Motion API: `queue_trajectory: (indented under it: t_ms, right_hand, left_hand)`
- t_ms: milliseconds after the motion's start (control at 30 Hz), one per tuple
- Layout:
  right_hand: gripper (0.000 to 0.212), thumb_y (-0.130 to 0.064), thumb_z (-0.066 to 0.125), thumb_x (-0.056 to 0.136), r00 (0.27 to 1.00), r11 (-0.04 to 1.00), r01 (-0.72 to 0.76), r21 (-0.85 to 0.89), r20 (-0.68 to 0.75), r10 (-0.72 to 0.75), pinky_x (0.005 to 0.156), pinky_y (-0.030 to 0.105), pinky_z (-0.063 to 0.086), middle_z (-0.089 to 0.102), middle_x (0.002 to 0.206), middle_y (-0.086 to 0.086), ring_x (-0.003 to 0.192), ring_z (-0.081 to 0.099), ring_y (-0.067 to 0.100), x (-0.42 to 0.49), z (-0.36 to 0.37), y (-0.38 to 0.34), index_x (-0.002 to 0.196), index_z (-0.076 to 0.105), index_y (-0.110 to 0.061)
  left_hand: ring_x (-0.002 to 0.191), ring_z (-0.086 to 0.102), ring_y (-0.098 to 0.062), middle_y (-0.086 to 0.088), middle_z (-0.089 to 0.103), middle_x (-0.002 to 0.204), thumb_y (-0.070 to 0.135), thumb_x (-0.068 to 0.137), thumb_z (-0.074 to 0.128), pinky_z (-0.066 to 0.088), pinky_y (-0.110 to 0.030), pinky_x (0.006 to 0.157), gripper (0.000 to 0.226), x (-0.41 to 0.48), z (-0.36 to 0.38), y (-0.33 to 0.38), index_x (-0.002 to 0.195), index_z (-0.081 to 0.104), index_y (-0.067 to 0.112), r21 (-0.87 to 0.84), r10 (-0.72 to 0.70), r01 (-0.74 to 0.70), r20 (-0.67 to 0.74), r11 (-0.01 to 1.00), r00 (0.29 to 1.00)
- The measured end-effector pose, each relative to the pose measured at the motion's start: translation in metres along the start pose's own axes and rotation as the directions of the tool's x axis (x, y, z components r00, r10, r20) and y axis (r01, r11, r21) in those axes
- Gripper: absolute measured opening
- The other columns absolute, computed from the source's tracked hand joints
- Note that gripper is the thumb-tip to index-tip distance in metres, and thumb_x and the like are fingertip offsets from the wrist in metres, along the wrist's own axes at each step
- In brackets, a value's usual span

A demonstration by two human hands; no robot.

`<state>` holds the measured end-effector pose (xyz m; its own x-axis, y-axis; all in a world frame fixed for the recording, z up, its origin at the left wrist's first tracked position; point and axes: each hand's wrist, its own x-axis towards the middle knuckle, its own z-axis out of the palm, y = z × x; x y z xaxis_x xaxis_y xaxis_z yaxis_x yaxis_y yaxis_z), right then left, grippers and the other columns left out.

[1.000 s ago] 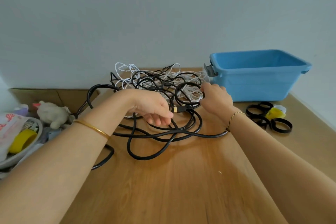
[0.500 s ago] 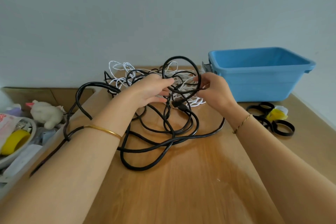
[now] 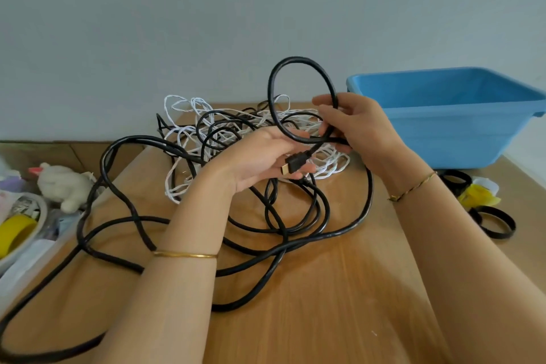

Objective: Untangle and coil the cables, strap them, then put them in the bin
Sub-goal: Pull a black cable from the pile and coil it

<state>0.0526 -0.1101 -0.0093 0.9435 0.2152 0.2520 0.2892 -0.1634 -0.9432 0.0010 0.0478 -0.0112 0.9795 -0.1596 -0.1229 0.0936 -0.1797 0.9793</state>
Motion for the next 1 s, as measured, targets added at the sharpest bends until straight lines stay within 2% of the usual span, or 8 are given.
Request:
queue_trajectory:
  t_ms: [167,367,533,667,733,833,933,1000]
  right_hand:
    - [0.030,-0.029,0.058,0.092,0.998,0.993,0.047,-0.106,-0.027,-0.050,0.061,0.035,0.051,0.065,0.088,0.012,0.070,0.055,0.017,-0.004,0.009,-0.006,0.118,0.053,-0.014]
    - [0.039,-0.033,0.065,0.085,0.998,0.990,0.054,-0.132,0.030,-0.051,0.060,0.020,0.040,0.057,0.093,-0.001,0.074,0.053,0.008,-0.004,0.011,-0.007,0.117,0.049,-0.018]
    - [0.018,-0.021,0.070,0.083,0.880,0.891,0.300,-0.341,0.459,-0.121,0.073,0.021,0.047,0.064,0.088,0.003,0.077,0.057,0.008,-0.013,0.007,-0.013,0.100,0.069,-0.017]
    - [0.043,-0.025,0.073,0.080,0.810,0.760,0.459,-0.460,0.569,-0.144,0.093,0.018,0.041,0.059,0.116,-0.012,0.106,0.053,0.002,-0.014,0.019,-0.017,0.121,0.060,-0.025]
    - [0.054,-0.036,0.074,0.078,0.810,0.739,0.491,-0.461,0.554,-0.192,0.094,0.015,0.037,0.054,0.121,-0.017,0.112,0.048,-0.001,-0.019,0.031,-0.021,0.127,0.054,-0.026]
    - [0.041,-0.044,0.069,0.080,0.804,0.766,0.523,-0.375,0.516,-0.296,0.078,0.009,0.043,0.060,0.106,-0.015,0.095,0.055,0.000,-0.029,0.047,-0.029,0.112,0.060,-0.021]
    - [0.026,-0.034,0.060,0.089,0.812,0.796,0.526,-0.300,0.454,-0.366,0.071,0.026,0.048,0.066,0.083,0.004,0.075,0.061,0.011,-0.037,0.056,-0.036,0.091,0.062,-0.009]
    - [0.018,-0.025,0.051,0.096,0.871,0.888,0.428,-0.166,0.339,-0.356,0.073,0.032,0.049,0.063,0.068,0.003,0.066,0.062,0.012,-0.037,0.055,-0.037,0.087,0.056,-0.010]
  left_hand:
    - [0.057,0.049,-0.009,-0.003,0.065,0.072,0.015,0.099,0.050,0.043,-0.020,0.050,0.017,0.003,-0.002,0.001,0.108,0.062,0.008,0.001,0.003,-0.003,0.085,1.000,0.996]
    - [0.056,0.054,-0.006,0.002,0.058,0.069,0.006,0.100,0.043,0.047,-0.018,0.051,0.022,0.009,-0.011,0.003,0.097,0.065,0.010,0.091,0.089,-0.068,-0.253,0.994,0.963]
    - [0.063,0.064,-0.009,-0.002,0.062,0.080,0.000,0.100,0.036,0.052,-0.016,0.054,0.025,0.006,-0.032,0.007,0.087,0.054,0.011,0.172,0.259,-0.198,-0.505,0.965,0.823]
    - [0.067,0.063,-0.019,-0.006,0.060,0.074,-0.001,0.097,0.041,0.055,-0.021,0.056,0.022,0.000,-0.037,0.012,0.081,0.055,0.008,0.126,0.253,-0.222,-0.589,0.967,0.767]
    - [0.073,0.069,-0.023,-0.013,0.067,0.078,0.003,0.094,0.049,0.059,-0.035,0.069,0.022,0.003,-0.038,0.011,0.074,0.058,0.005,0.348,0.340,-0.142,-0.613,0.926,0.713]
    - [0.068,0.064,-0.027,-0.016,0.068,0.077,0.007,0.086,0.058,0.056,-0.045,0.075,0.016,0.002,-0.040,0.011,0.085,0.068,-0.005,0.549,0.431,-0.006,-0.650,0.836,0.626]
    - [0.060,0.052,-0.022,-0.010,0.056,0.068,0.006,0.082,0.060,0.053,-0.044,0.069,0.008,-0.001,-0.038,0.014,0.075,0.063,0.003,0.573,0.464,-0.005,-0.658,0.820,0.593]
    - [0.054,0.060,-0.018,-0.004,0.059,0.062,0.002,0.086,0.059,0.055,-0.037,0.065,0.018,-0.004,-0.036,0.014,0.069,0.054,0.008,0.480,0.412,-0.069,-0.661,0.875,0.627]
